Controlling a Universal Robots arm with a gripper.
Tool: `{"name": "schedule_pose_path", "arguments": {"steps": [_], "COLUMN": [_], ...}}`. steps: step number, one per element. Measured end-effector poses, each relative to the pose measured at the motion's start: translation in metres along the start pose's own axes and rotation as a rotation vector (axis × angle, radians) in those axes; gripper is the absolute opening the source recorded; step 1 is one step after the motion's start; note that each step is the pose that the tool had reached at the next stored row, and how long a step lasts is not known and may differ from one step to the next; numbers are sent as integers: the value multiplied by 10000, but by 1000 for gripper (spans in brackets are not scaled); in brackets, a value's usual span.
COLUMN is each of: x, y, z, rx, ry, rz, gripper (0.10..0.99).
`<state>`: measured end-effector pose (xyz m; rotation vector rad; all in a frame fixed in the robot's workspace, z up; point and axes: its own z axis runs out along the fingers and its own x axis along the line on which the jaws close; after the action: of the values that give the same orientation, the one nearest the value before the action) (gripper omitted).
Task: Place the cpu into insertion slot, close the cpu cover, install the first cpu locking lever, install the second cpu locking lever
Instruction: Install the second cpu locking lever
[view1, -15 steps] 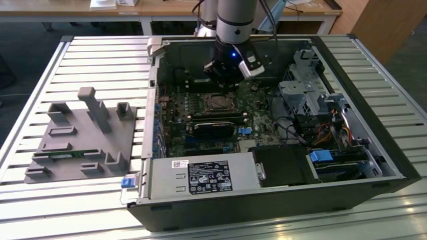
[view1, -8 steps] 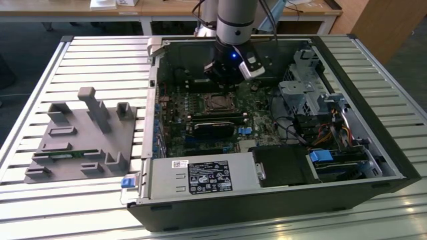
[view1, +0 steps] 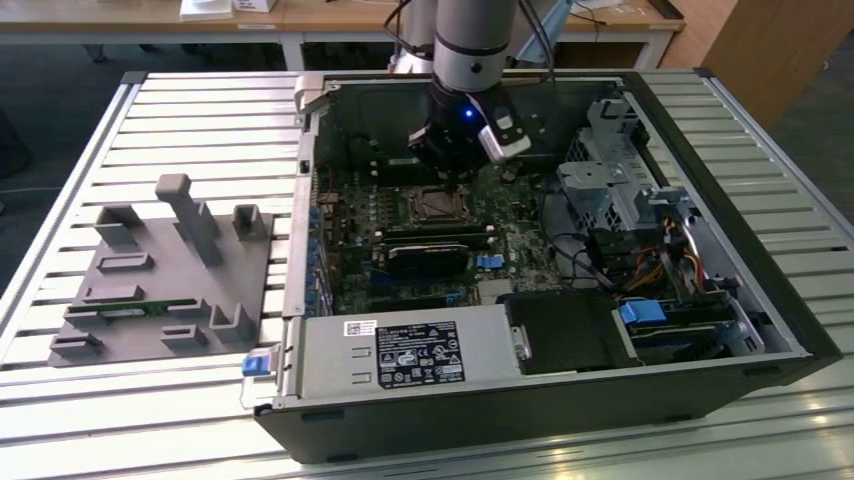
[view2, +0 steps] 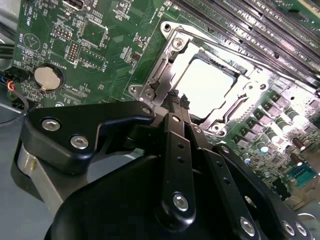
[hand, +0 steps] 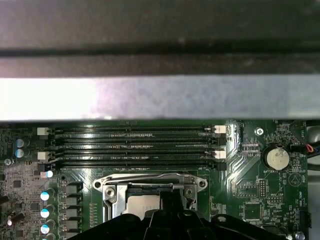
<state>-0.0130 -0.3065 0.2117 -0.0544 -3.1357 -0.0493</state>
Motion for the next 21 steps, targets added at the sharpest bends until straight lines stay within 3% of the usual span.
{"name": "schedule_pose_path", "arguments": {"steps": [9,15,21], "x": [0,0,0], "y": [-24,-19,-26], "z": [-15,-154,-201], "rx": [1,2,-3], "ry": [0,1,-1], "rz": [0,1,-2], "gripper": [102,102,102]}}
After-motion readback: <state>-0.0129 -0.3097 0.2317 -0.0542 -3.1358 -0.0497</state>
